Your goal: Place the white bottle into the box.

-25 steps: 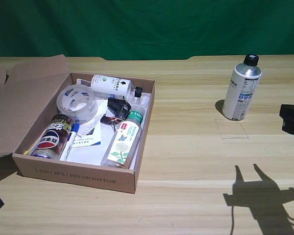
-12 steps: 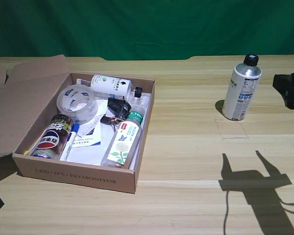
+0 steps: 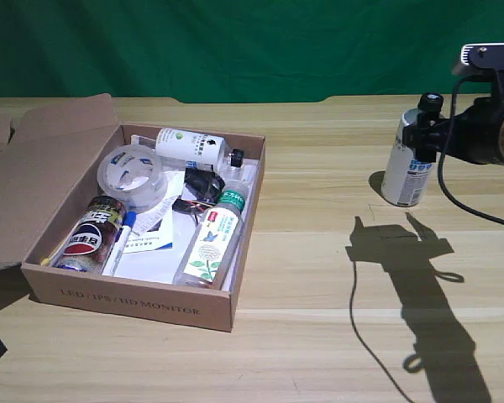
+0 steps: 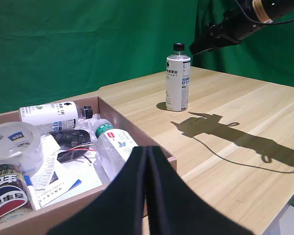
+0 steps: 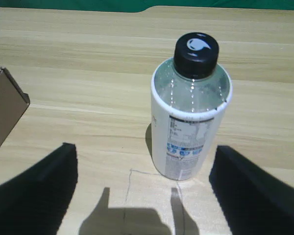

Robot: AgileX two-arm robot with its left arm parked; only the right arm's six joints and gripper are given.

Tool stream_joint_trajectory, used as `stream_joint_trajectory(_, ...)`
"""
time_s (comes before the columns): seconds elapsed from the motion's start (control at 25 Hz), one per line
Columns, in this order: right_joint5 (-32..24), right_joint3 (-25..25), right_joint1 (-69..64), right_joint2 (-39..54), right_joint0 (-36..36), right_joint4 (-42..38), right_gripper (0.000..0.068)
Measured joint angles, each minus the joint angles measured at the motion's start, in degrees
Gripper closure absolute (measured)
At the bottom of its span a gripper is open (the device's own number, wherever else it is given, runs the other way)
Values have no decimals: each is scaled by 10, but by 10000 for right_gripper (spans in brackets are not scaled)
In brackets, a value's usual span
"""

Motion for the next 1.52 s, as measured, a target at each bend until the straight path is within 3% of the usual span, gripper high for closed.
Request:
stream_joint_trajectory(0.36,5,2,114,-88,11,69,4)
stream_joint_trajectory(1.24,44,2,298,-186,11,118,17)
stream_joint_trajectory(1.36,57,2,309,-196,11,139,54)
stream_joint_trajectory(1.52,60,-7,312,-198,11,164,151)
